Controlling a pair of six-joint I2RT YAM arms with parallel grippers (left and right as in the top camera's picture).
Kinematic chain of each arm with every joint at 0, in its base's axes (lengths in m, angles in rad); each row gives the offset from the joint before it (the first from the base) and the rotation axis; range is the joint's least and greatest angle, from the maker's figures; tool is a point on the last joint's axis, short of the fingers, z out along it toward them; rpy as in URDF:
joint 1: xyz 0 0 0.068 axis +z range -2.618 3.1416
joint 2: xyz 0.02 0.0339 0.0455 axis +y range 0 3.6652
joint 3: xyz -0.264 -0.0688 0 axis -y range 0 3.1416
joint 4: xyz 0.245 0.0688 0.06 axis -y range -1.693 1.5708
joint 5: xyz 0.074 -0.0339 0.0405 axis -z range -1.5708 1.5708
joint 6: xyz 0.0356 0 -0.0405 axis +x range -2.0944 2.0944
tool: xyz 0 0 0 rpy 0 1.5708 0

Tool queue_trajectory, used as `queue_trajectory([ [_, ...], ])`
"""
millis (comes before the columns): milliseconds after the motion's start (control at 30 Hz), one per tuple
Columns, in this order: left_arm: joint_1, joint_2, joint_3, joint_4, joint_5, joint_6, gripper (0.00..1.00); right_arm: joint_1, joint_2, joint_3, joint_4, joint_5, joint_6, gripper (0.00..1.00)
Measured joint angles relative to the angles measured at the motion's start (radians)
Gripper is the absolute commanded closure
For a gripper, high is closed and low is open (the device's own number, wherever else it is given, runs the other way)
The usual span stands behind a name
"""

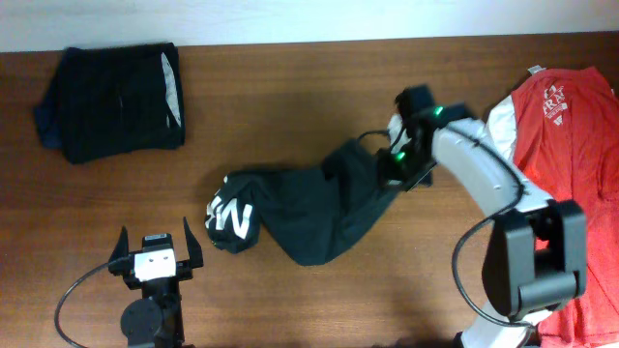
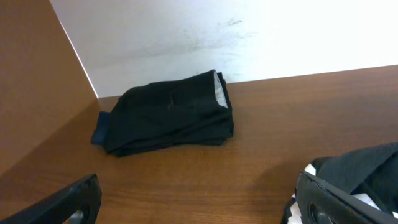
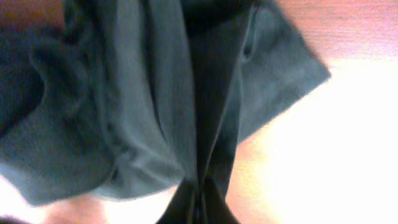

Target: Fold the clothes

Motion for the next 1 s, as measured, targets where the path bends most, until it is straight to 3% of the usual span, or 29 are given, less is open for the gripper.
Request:
queue_trajectory([
  [100,0.000,0.000,0.000,0.001,0.000,0.000,0.01,-0.074,-0.004,0.239,-0.232,0.119,0.000,0.96],
  [200,0.000,0.000,0.000,0.000,0.000,0.000,0.01,-0.166,-0.011,0.433,-0.359,0.241,0.000,0.96],
  [367,0.000,0.000,0.000,0.001,0.000,0.000,0.01,-0.328,-0.014,0.488,-0.396,0.318,0.001,0.86],
  [400,0.000,0.000,0.000,0.001,0.000,0.000,0.01,-0.352,-0.014,0.488,-0.399,0.325,0.002,0.71],
  [433,0.000,0.000,0.000,0.001,0.000,0.000,0.01,-0.383,-0.014,0.488,-0.400,0.331,0.002,0.39],
  [467,0.000,0.000,0.000,0.001,0.000,0.000,0.01,-0.404,-0.014,0.488,-0.401,0.334,0.006,0.01],
  [1000,0.000,0.000,0.000,0.001,0.000,0.000,0.01,-0.344,-0.014,0.458,-0.386,0.199,0.012,0.01],
])
